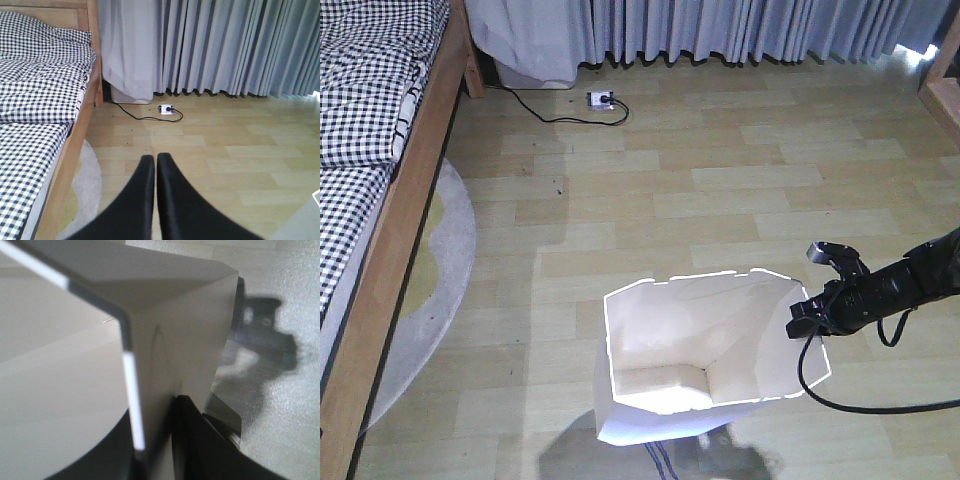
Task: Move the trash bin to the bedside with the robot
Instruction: 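Carry the bin with the right gripper across the floor toward the bed, then drive forward carrying the bin to the floor beside the bed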
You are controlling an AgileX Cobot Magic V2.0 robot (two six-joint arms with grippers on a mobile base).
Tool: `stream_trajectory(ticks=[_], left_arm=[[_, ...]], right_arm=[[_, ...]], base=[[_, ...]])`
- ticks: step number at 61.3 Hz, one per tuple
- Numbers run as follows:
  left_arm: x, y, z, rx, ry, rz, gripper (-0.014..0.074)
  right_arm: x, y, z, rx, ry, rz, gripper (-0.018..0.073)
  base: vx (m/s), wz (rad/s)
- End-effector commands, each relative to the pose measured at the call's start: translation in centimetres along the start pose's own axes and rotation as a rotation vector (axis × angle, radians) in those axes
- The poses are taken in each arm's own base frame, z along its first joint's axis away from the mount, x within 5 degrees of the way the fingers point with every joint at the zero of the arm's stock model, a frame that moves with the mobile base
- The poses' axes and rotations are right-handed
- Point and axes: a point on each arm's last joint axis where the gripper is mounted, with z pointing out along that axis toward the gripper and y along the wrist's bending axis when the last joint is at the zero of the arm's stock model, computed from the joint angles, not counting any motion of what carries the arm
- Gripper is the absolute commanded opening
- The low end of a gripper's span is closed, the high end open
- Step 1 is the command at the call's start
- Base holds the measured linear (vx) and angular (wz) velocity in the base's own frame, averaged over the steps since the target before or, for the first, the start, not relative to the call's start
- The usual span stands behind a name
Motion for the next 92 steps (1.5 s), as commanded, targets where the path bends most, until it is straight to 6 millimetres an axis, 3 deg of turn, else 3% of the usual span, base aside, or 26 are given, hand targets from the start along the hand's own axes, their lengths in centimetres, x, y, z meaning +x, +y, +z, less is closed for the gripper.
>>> stream_trajectory(ticks=[1,92], left_arm=[[-0.08,0.01,0.05,0.004,-0.065,-0.01,-0.0006],[-0.08,0.01,0.05,0.004,-0.065,-0.01,-0.0006]], right_arm=[[-2.12,2.67,-2.8,-0.178,-0.088,0.001,-0.0003],[-2.12,2.67,-2.8,-0.178,-0.088,0.001,-0.0003]], base=[[0.16,0.06],[0.18,0.02]])
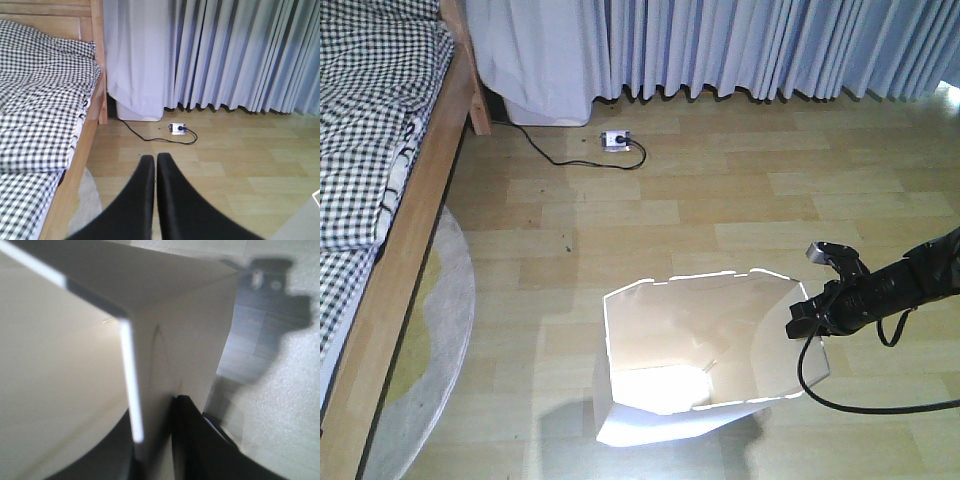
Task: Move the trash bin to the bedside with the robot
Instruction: 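Drive forward carrying the bin to the floor beside the bed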
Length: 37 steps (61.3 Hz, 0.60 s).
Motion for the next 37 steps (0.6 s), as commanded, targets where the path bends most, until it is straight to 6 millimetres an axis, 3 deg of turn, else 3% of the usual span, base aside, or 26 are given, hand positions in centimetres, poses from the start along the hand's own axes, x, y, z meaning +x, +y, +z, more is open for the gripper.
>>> stream_trajectory(ticks=[1,37], left_arm=[[-0.08,0.01,0.05,0.004,-0.065,-0.01,-0.0006],[-0.08,0.01,0.05,0.004,-0.065,-0.01,-0.0006]], right_arm=[[-2.12,2.63,-2.82,-0.177,-0.089,0.002,-0.0003],[-2.12,2.63,-2.82,-0.177,-0.089,0.002,-0.0003]], base=[[0.23,-0.07],[0.23,-0.01]])
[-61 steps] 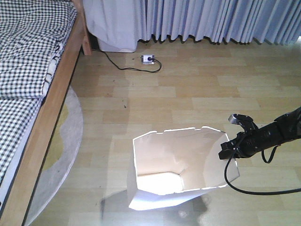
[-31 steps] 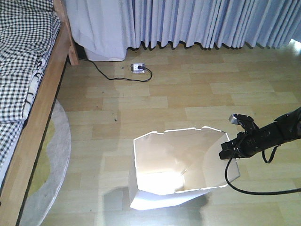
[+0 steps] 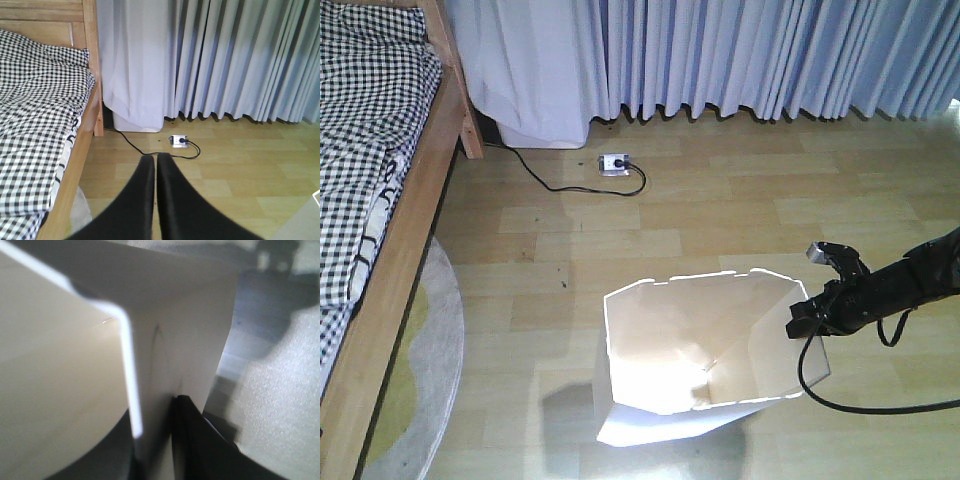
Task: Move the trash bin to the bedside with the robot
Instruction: 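Drive forward carrying the bin to the floor beside the bed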
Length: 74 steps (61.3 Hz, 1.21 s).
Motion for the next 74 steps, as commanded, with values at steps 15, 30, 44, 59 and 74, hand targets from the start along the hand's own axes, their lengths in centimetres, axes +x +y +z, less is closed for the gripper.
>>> stream_trajectory(ticks=[15,30,44,59,74], left_arm=[[-0.08,0.01,0.05,0.004,-0.065,-0.01,-0.0006],[-0.08,0.01,0.05,0.004,-0.065,-0.01,-0.0006],[-0.08,0.01,0.05,0.004,-0.065,-0.01,-0.0006],[-0.08,0.01,0.05,0.004,-0.065,-0.01,-0.0006],[-0.08,0.01,0.05,0.004,-0.065,-0.01,-0.0006]], right_arm=[[-2.12,2.64,-2.82,-0.178,-0.089,0.002,-0.0003],[-2.12,2.64,-2.82,-0.178,-0.089,0.002,-0.0003],[-2.12,2.64,-2.82,-0.178,-0.089,0.002,-0.0003],[-2.12,2.64,-2.82,-0.178,-0.089,0.002,-0.0003],[-2.12,2.64,-2.82,-0.178,-0.089,0.002,-0.0003]], base=[[0.22,0.03],[0.2,0.01],[0.19,-0.01],[0.2,-0.04],[0.22,-0.03]])
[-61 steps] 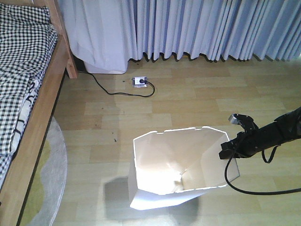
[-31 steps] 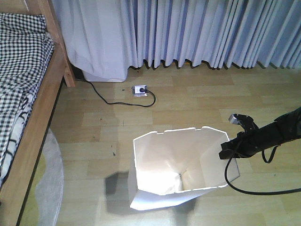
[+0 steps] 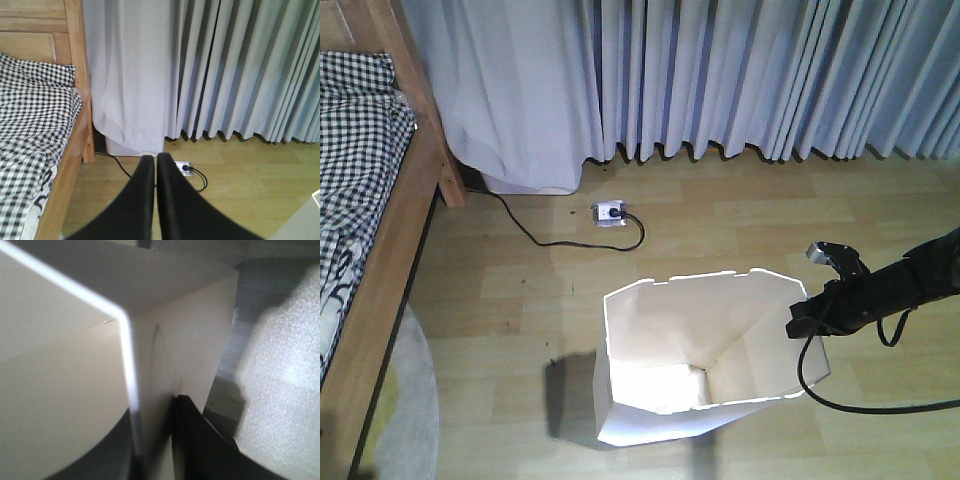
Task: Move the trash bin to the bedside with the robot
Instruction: 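Drive forward carrying the bin to the floor beside the bed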
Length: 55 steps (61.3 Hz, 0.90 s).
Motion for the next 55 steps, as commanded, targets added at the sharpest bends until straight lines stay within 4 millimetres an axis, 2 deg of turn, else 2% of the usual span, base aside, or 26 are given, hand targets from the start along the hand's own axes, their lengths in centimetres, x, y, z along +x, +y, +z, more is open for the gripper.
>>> stream_trajectory(ticks=[1,55], left_arm=[[-0.08,0.01,0.05,0.004,-0.065,-0.01,-0.0006],[-0.08,0.01,0.05,0.004,-0.065,-0.01,-0.0006]], right_arm=[[-2.12,2.64,-2.82,-0.178,-0.089,0.002,-0.0003],[-2.12,2.64,-2.82,-0.178,-0.089,0.002,-0.0003]], base=[[0.21,-0.02],[0.2,0.03]])
